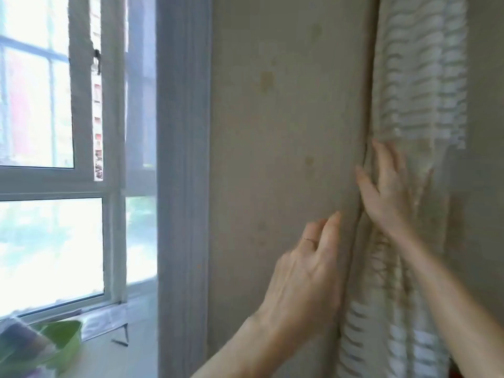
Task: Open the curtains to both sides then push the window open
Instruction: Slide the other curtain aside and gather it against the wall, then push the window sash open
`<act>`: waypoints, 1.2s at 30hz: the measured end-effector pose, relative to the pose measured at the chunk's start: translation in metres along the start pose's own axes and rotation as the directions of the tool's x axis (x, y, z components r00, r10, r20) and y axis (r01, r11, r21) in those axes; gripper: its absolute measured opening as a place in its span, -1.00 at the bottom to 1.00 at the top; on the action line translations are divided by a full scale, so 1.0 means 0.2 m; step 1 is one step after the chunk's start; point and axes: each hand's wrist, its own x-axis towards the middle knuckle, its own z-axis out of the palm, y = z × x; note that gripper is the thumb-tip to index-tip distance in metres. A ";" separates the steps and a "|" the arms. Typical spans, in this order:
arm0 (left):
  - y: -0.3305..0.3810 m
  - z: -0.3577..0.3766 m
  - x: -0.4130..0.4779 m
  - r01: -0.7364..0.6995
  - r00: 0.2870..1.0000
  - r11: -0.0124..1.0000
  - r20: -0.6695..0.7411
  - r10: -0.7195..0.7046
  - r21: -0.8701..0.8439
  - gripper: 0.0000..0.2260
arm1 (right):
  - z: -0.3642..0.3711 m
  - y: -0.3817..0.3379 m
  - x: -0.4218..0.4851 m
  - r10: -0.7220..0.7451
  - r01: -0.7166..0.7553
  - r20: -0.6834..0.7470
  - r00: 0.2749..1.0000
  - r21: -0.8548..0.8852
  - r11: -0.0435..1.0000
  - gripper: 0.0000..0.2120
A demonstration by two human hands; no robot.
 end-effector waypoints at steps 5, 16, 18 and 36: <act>-0.03 -0.41 -0.29 0.036 0.996 0.996 -0.080 -0.030 0.077 -0.38 | -0.09 -0.61 -0.19 -0.075 0.104 -0.143 0.987 0.205 0.973 -0.51; -0.20 -1.22 -0.96 0.258 0.941 0.933 -0.286 -0.182 0.253 -0.45 | -0.03 -1.71 -0.58 -0.172 0.218 -0.148 0.974 0.406 0.887 -0.64; -0.24 -1.38 -1.05 0.287 0.932 0.917 -0.304 -0.199 0.278 -0.48 | 0.03 -1.87 -0.63 -0.172 0.205 -0.113 0.979 0.458 0.865 -0.64; -0.98 -1.87 -1.34 0.415 0.909 0.707 -0.301 -0.290 0.573 -0.49 | 0.79 -2.45 -0.82 -0.180 0.126 0.033 0.983 0.592 0.796 -0.60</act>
